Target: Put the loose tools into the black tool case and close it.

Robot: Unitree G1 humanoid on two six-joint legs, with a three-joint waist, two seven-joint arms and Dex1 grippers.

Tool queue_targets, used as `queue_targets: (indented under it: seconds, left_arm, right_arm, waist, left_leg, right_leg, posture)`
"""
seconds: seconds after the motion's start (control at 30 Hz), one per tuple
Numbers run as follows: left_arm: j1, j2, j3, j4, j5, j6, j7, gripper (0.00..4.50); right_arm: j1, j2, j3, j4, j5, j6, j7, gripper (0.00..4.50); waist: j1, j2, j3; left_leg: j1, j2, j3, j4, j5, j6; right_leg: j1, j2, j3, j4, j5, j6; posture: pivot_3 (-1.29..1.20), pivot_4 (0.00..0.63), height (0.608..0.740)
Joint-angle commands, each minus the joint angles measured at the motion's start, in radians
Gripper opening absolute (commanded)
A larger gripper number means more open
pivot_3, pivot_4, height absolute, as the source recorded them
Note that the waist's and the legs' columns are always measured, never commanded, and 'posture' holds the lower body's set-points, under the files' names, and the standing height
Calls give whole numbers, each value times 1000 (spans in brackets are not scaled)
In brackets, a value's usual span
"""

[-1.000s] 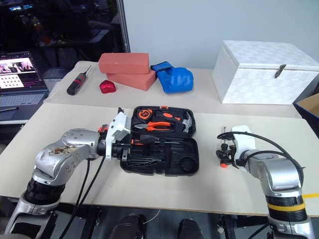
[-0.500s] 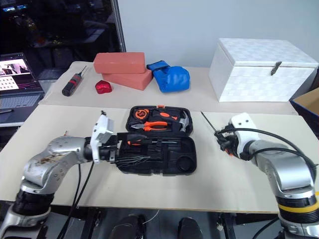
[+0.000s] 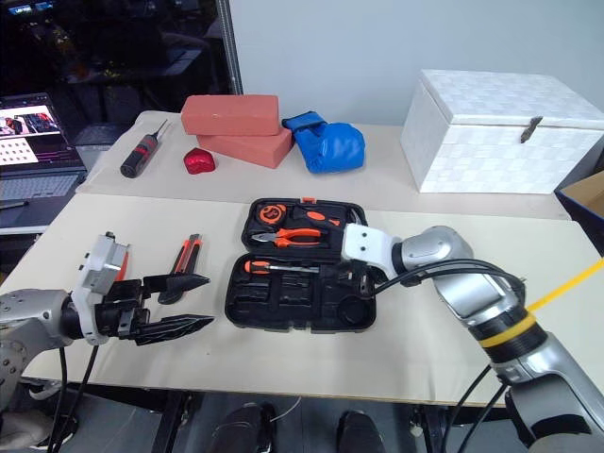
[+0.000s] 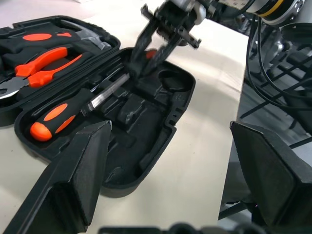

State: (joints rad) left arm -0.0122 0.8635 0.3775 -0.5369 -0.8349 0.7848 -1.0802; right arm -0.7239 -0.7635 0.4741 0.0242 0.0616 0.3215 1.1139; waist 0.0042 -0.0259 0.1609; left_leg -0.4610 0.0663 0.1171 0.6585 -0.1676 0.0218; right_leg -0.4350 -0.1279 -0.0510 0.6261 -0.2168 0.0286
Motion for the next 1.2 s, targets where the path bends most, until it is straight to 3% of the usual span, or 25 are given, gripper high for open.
queue_targets:
  seconds: [0.03, 0.23, 0.3, 0.4, 0.5, 0.6, 0.67, 0.8, 0.87, 1.07, 1.2]
  left_arm:
    - [24, 12, 41, -58, -31, -12, 24, 4188]
    - [30, 17, 30, -65, -27, -28, 53, 4188]
    - [24, 20, 25, -61, -27, -31, 57, 4188]
    - [16, 23, 14, -51, -23, -38, 61, 4188]
    - [18, 23, 12, -43, -21, -42, 65, 4188]
    - [24, 21, 8, -34, -11, -52, 63, 4188]
    - [24, 17, 5, -29, -6, -58, 67, 4188]
    - [28, 8, -1, -22, 6, -73, 82, 4188]
    - [40, 2, 2, -22, 9, -77, 88, 4188]
    - [119, -6, 19, -13, 42, -109, 88, 4188]
    - [157, -27, 43, -3, 67, -131, 124, 4188]
  right_arm:
    - [-29, 23, 20, 63, -63, -8, 27, 901]
    - [-40, 63, 22, 151, -111, -18, 48, 901]
    - [-40, 71, 8, 152, -98, -7, 63, 1841]
    - [-30, 75, -32, 124, -69, -43, 69, 2777]
    - [-14, 85, -124, 74, 34, -26, 101, 2903]
    - [11, 105, -221, 49, 160, 17, 140, 2230]
    - [37, 134, -287, 30, 251, 75, 135, 1446]
    - [105, 193, -327, 40, 235, 55, 9, 98]
    - [147, 230, -321, 47, 196, 27, -66, 32]
    - [261, 195, -110, 140, -73, -218, -97, 32]
    - [260, 199, -166, 91, -32, -228, -107, 32]
  waist:
    - [-2, 0, 0]
    - [-2, 0, 0]
    - [-2, 0, 0]
    - [2, 0, 0]
    - [2, 0, 0]
    - [1, 0, 0]
    - [-1, 0, 0]
    - [-2, 1, 0]
    - [-2, 0, 0]
    - [-6, 1, 0]
    - [-9, 0, -1]
  left_leg:
    - [0, 1, 0, 0, 0, 0]
    - [0, 1, 3, 0, 0, -1]
    - [0, 1, 4, 0, 0, -1]
    - [0, 1, 4, 0, 0, -2]
    - [0, 1, 4, 0, 0, -2]
    - [0, 1, 4, -1, 0, -2]
    - [0, 1, 4, -2, 0, -2]
    - [1, 2, 4, -2, 0, -2]
    - [1, 2, 4, -1, 0, -2]
    - [2, 1, 6, -2, 0, -3]
    - [9, 3, 6, -2, -2, -6]
  right_leg:
    - [0, 1, 0, 0, 1, -1]
    - [0, 2, 0, 0, 0, -1]
    - [0, 1, 0, 0, 0, 0]
    - [0, 1, 0, 0, 0, 0]
    - [0, 2, -1, 0, 0, -1]
    - [2, 2, 0, 0, 2, 0]
    - [3, 2, 0, 0, 4, 2]
    - [4, 3, -1, 0, 3, 1]
    - [0, 3, -1, 0, 2, 0]
    - [0, 3, 1, 0, 0, -2]
    - [6, 3, 1, 0, -4, 3]
  posture:
    - [0, 150, 740]
    - [0, 150, 740]
    - [0, 150, 740]
    - [0, 150, 740]
    - [0, 150, 740]
    - [0, 150, 740]
    - [0, 150, 740]
    - [0, 150, 740]
    - [0, 150, 740]
    - [0, 150, 740]
    - [0, 150, 740]
